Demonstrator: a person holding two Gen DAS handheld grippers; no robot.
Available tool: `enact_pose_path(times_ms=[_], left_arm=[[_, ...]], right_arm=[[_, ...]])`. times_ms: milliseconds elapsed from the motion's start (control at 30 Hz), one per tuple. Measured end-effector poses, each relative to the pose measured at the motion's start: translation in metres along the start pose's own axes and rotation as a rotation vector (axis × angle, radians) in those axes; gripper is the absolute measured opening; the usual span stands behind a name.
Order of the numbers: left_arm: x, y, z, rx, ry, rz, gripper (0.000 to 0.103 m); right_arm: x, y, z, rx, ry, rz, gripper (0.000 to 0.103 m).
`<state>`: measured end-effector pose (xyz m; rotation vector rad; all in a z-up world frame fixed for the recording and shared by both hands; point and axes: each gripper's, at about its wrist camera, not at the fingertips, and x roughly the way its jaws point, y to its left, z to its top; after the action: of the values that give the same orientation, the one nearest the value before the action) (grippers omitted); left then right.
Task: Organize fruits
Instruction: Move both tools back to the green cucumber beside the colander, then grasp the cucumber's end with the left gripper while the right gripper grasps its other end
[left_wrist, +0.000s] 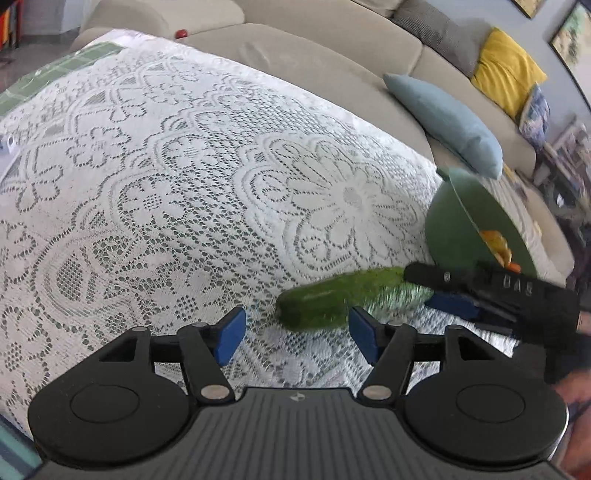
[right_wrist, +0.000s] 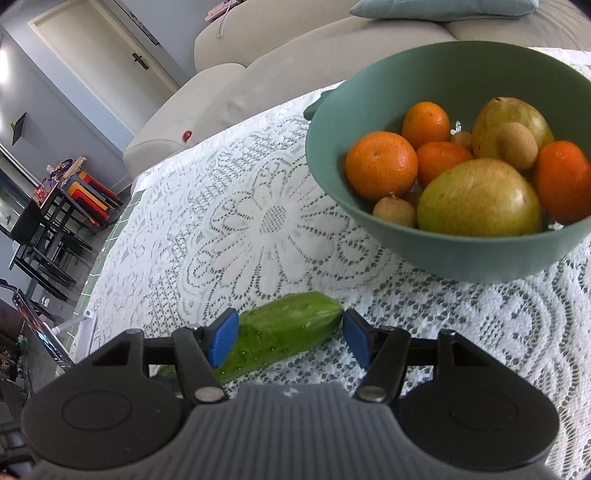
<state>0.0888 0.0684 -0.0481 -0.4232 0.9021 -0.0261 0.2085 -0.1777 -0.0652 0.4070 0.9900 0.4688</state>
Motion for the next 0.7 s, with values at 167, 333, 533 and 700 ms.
enact_pose_path(times_ms=[167,333,533,700], left_arm=[[0.003,-0.016,-0.008,0.121,-0.004,0.037,0.076],[0.009,-0.031,-0.015,0.252,-0.027,0.110,0.076],[0.019,-0.043,-0.023,0.360,-0.041,0.154,0.075],[0.023,-0.046,-0.022,0.404,-0.059,0.157,0.061]], right_arm=[[0.001,0.001,-0.001,0.002,-0.010,-0.001,0.061],[0.003,0.002,-0.001,-0.001,-0.018,-0.001,0.061],[0.004,0.001,0.000,0.004,-0.016,0.002,0.061],[0.004,0.003,-0.001,-0.001,-0.020,-0.002,0.061]])
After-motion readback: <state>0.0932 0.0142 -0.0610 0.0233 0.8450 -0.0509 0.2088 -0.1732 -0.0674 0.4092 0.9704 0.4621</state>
